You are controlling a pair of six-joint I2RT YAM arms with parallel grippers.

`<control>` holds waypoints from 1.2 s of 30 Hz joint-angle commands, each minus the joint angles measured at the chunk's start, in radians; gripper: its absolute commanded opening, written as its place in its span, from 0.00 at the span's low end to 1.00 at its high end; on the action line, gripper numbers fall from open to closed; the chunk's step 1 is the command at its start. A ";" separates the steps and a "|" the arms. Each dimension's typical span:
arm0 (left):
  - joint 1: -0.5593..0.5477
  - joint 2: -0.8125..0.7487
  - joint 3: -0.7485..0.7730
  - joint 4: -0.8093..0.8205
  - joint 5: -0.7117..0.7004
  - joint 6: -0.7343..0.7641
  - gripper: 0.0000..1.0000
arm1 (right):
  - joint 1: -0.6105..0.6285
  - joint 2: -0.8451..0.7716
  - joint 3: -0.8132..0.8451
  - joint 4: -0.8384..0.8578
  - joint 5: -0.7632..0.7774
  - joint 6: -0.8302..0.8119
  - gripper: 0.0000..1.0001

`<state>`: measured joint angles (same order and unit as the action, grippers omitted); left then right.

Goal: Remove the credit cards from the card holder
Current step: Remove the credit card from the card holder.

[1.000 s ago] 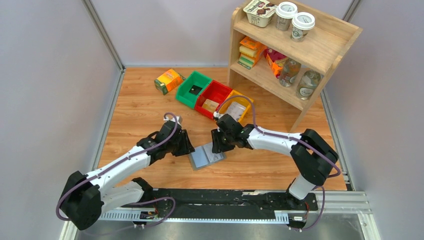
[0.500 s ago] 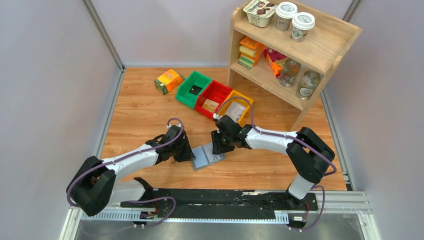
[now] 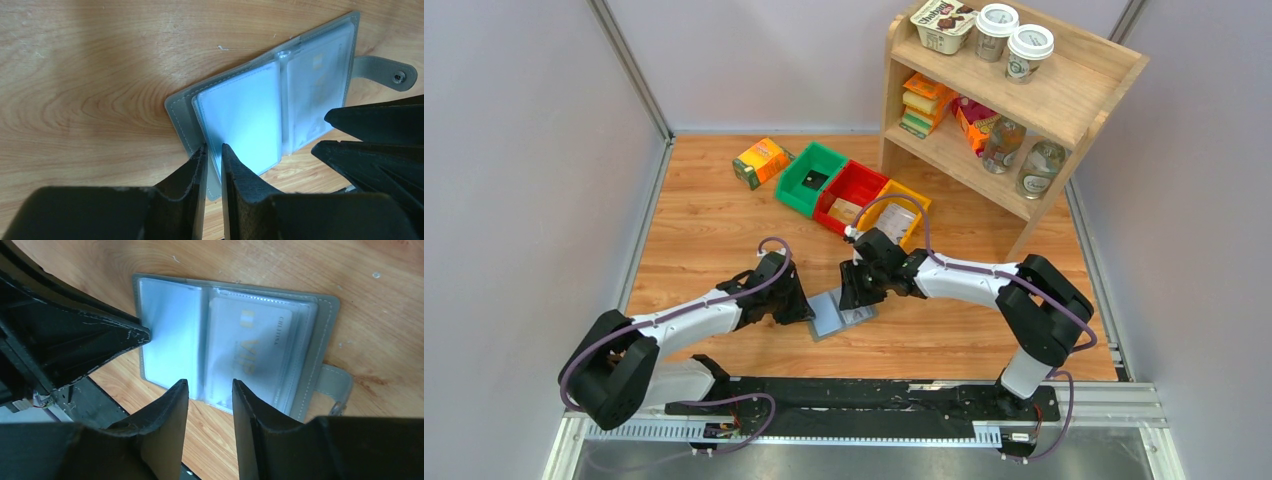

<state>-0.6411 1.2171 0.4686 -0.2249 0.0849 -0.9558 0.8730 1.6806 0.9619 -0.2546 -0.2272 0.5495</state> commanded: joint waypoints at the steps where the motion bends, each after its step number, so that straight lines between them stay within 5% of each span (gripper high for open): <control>1: -0.005 -0.002 -0.010 0.021 0.003 -0.009 0.23 | 0.003 -0.033 -0.006 0.064 -0.031 0.015 0.40; 8: -0.005 -0.063 -0.005 -0.016 -0.028 -0.005 0.23 | 0.003 -0.039 0.021 -0.075 0.176 -0.002 0.46; 30: -0.005 -0.025 -0.005 0.001 -0.010 -0.009 0.23 | 0.006 -0.036 0.028 -0.083 0.152 -0.006 0.49; 36: -0.005 -0.024 -0.005 0.001 -0.010 -0.009 0.23 | 0.029 -0.085 0.052 -0.120 0.224 -0.023 0.57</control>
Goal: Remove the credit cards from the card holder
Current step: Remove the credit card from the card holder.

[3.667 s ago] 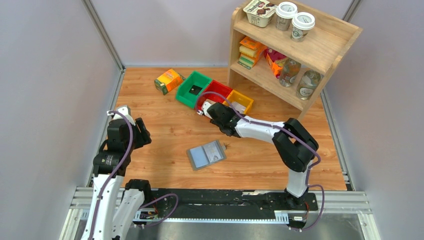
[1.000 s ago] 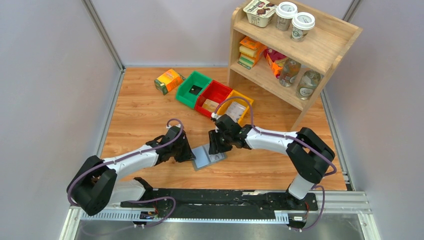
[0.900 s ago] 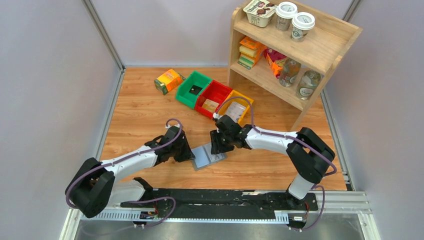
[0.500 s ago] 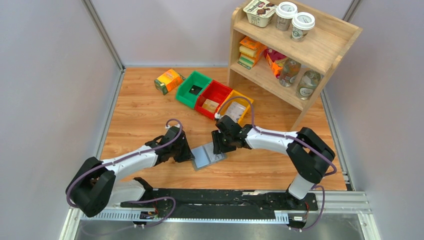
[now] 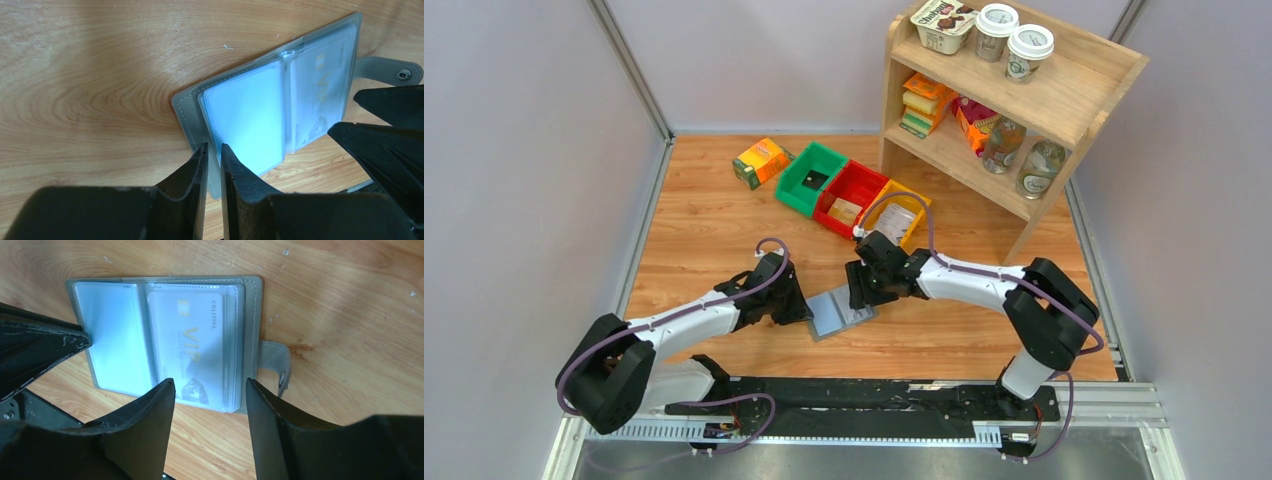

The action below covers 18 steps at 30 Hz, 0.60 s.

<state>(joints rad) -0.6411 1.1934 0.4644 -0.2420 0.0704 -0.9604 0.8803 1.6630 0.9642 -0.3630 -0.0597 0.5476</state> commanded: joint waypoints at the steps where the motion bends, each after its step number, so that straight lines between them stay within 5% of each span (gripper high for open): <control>1: -0.005 0.000 -0.001 0.017 0.005 -0.005 0.23 | 0.028 -0.072 0.056 -0.019 0.060 -0.024 0.57; 18: -0.005 -0.002 -0.001 0.020 0.005 -0.005 0.23 | 0.045 0.026 0.079 -0.031 0.058 -0.008 0.52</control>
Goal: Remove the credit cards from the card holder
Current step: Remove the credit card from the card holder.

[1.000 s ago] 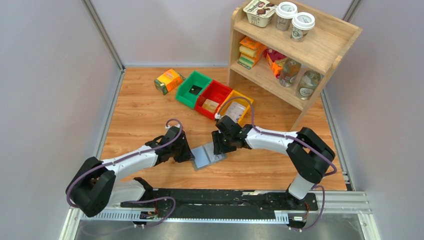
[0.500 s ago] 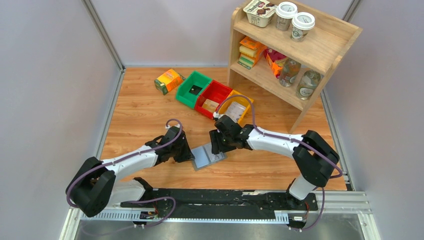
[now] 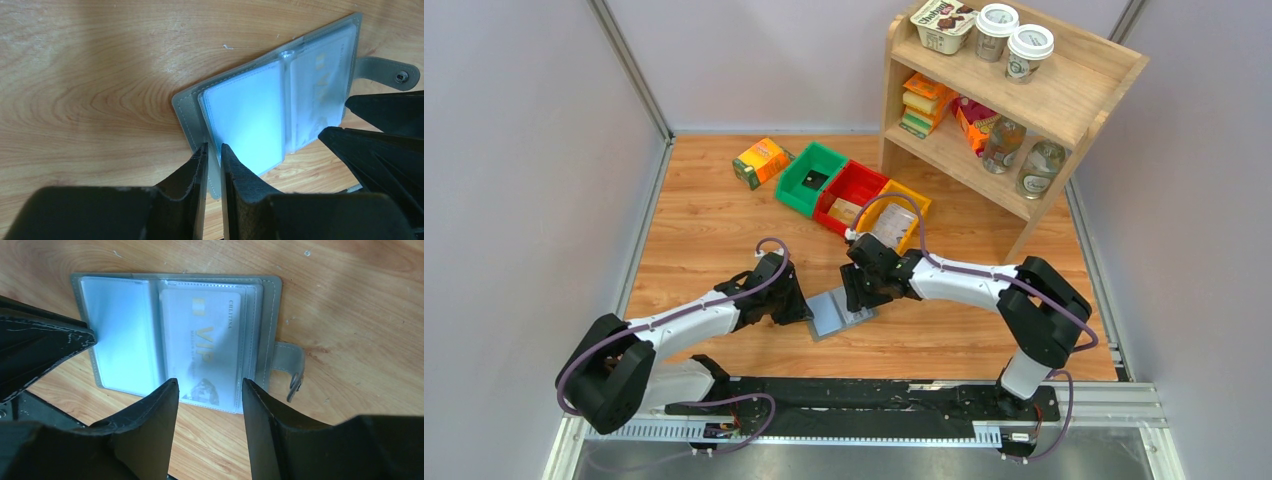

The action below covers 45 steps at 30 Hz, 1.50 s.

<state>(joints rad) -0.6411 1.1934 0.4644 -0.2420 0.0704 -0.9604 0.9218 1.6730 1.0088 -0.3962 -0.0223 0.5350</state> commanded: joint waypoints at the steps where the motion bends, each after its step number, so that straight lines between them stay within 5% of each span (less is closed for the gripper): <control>1: -0.005 -0.002 -0.001 0.018 0.005 -0.005 0.23 | 0.005 0.019 0.036 0.002 0.021 0.006 0.52; 34: -0.005 -0.009 -0.003 0.018 0.000 -0.012 0.22 | 0.043 -0.078 0.047 0.109 -0.188 -0.018 0.48; 45: -0.005 -0.032 -0.016 0.023 -0.018 -0.026 0.22 | 0.081 0.031 0.079 0.227 -0.327 -0.006 0.46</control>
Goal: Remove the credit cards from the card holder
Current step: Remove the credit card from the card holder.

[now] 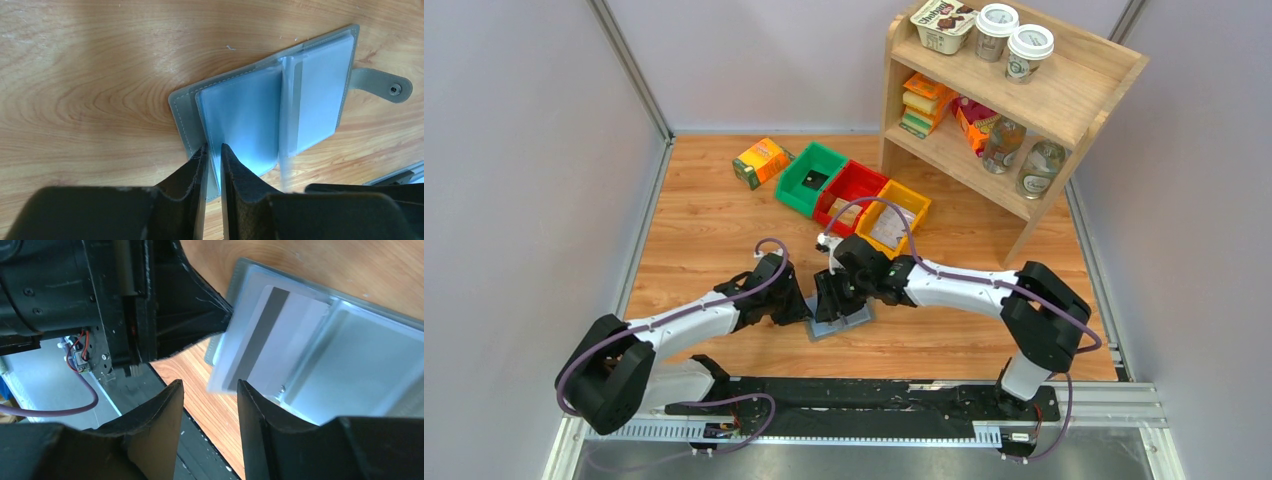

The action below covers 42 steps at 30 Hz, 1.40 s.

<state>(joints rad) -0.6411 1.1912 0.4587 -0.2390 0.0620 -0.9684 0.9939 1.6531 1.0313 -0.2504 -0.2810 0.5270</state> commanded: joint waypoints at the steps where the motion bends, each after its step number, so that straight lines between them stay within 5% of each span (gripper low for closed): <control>1: -0.005 -0.033 -0.014 0.017 -0.014 -0.023 0.22 | 0.009 0.071 0.068 0.083 -0.084 0.001 0.47; 14: -0.003 -0.317 0.017 -0.166 -0.105 -0.012 0.24 | -0.076 0.016 -0.014 0.114 -0.029 0.034 0.47; 22: -0.003 -0.096 0.024 0.066 0.065 -0.013 0.23 | -0.124 0.043 -0.063 0.201 -0.104 0.087 0.47; 27: -0.003 0.001 -0.003 0.082 0.044 -0.076 0.12 | -0.155 0.071 -0.103 0.241 -0.119 0.099 0.47; 42: -0.003 0.013 -0.110 0.144 0.024 -0.176 0.00 | -0.222 0.166 -0.204 0.483 -0.270 0.194 0.37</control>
<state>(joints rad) -0.6411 1.2045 0.3946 -0.0761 0.1120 -1.1217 0.7925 1.7870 0.8688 0.1005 -0.4774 0.6704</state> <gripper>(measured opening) 0.007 0.406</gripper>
